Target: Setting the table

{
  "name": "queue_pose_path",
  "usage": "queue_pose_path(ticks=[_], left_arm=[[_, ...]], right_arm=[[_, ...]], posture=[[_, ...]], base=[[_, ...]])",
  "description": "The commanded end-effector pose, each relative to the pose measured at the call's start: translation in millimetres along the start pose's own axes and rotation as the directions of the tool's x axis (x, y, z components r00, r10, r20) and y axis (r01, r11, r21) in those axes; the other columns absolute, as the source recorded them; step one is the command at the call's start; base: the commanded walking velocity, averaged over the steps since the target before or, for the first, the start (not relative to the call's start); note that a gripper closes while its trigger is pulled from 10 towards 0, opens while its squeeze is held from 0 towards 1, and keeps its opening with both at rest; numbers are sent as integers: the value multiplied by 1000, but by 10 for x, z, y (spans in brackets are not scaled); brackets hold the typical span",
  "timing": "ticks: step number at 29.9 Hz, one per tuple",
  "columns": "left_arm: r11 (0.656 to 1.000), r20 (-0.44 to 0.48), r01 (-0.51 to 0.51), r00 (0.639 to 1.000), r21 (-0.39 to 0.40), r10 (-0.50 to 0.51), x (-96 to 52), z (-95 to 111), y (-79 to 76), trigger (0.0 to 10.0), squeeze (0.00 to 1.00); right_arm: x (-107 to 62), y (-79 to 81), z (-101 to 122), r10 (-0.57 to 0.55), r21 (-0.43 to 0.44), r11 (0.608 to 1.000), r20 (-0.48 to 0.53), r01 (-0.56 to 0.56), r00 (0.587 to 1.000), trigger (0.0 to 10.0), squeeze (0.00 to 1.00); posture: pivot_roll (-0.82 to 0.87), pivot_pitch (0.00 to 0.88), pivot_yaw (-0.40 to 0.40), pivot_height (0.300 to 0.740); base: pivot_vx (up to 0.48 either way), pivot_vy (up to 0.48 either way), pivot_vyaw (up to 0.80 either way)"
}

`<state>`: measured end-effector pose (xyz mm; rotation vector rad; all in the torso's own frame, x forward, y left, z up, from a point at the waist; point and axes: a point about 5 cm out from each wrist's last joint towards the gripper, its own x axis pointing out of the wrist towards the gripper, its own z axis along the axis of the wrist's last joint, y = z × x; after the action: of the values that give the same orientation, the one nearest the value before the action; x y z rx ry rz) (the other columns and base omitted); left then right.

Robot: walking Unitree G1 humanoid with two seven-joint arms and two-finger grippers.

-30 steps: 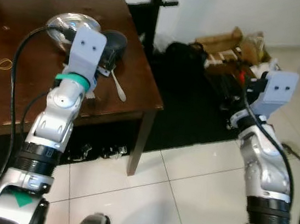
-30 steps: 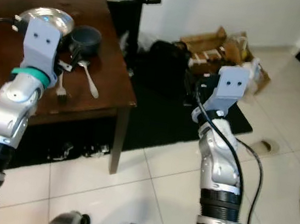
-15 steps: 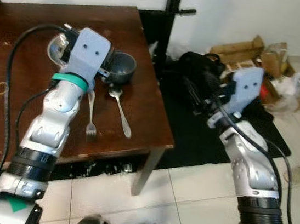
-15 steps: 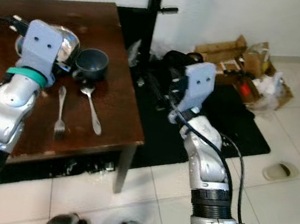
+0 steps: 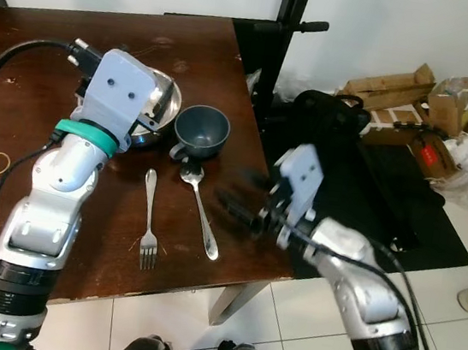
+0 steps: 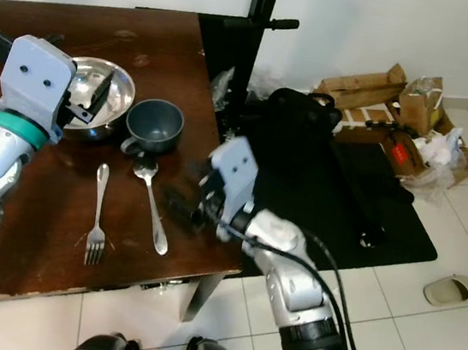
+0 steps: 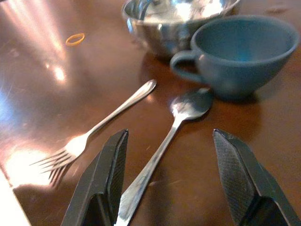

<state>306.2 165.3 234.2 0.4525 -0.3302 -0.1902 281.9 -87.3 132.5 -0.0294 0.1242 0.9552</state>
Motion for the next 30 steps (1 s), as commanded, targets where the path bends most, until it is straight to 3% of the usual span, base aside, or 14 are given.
queue_pose_path(ticks=[1, 8, 10, 16, 17, 19, 20, 21, 22, 23, 24, 25, 27, 30], left_arm=[[999, -18, 38, 999, 8, -38, -3, -2, -6, 10000, 0], [972, -81, 234, 969, -7, -233, -70, -44, 14, 10000, 0], [933, -117, 360, 926, -13, -359, -207, -69, 73, 10000, 0], [906, -132, 422, 897, -30, -422, -292, -64, 115, 10000, 0], [855, -150, 512, 841, -85, -519, -437, -64, 161, 10000, 0], [855, -150, 512, 841, -85, -519, -437, -64, 161, 10000, 0], [803, -162, 581, 787, -131, -595, -560, -60, 192, 10000, 0], [803, -162, 581, 787, -131, -595, -560, -60, 192, 10000, 0], [739, -194, 656, 714, -150, -673, -711, -68, 239, 10000, 0], [739, -194, 656, 714, -150, -673, -711, -68, 239, 10000, 0], [681, -223, 713, 645, -167, -730, -823, -74, 268, 10000, 0], [681, -223, 713, 645, -167, -730, -823, -74, 268, 10000, 0], [606, -272, 775, 553, -179, -788, -948, -109, 277, 10000, 0], [588, -289, 788, 529, -183, -798, -974, -137, 265, 10000, 0]], right_arm=[[18, 0, -32, -9, 17, 1000, -15, 9, 1000, 10000, 0], [239, -51, -112, -131, 63, 989, -42, 133, 990, 10000, 0], [410, -35, -74, -145, 113, 983, -15, 146, 989, 10000, 0], [486, -12, -55, -135, 120, 983, -13, 135, 991, 10000, 0], [583, -37, -82, -177, 107, 977, -56, 182, 983, 10000, 0], [583, -37, -82, -177, 107, 977, -56, 182, 983, 10000, 0], [642, -62, -113, -215, 94, 970, -97, 224, 972, 10000, 0], [642, -62, -113, -215, 94, 970, -97, 224, 972, 10000, 0], [677, -71, -152, -233, 83, 966, -133, 246, 963, 10000, 0], [677, -71, -152, -233, 83, 966, -133, 246, 963, 10000, 0], [701, -63, -192, -239, 78, 964, -158, 253, 958, 10000, 0], [701, -63, -192, -239, 78, 964, -158, 253, 958, 10000, 0], [745, -22, -268, -237, 82, 963, -184, 255, 954, 10000, 0], [778, -3, -314, -249, 85, 959, -197, 269, 948, 10000, 0]], posture=[[50, 0, 18, 740], [65, 1, 12, 740], [95, 11, 10, 740], [116, 19, 5, 740], [149, 40, -8, 740], [149, 40, -8, 740], [152, 41, -10, 740], [152, 41, -10, 740], [166, 55, -15, 740], [166, 55, -15, 740], [168, 60, -15, 740], [168, 60, -15, 740], [172, 68, -10, 740], [173, 72, -9, 740]], base=[[0, 0, 0], [0, 0, 0], [0, 0, 0], [0, 0, 0], [0, 0, 0], [0, 0, 0], [0, 0, 0], [0, 0, 0], [0, 0, 0], [0, 0, 0], [0, 0, 0], [0, 0, 0], [0, 0, 0], [0, 0, 0]])
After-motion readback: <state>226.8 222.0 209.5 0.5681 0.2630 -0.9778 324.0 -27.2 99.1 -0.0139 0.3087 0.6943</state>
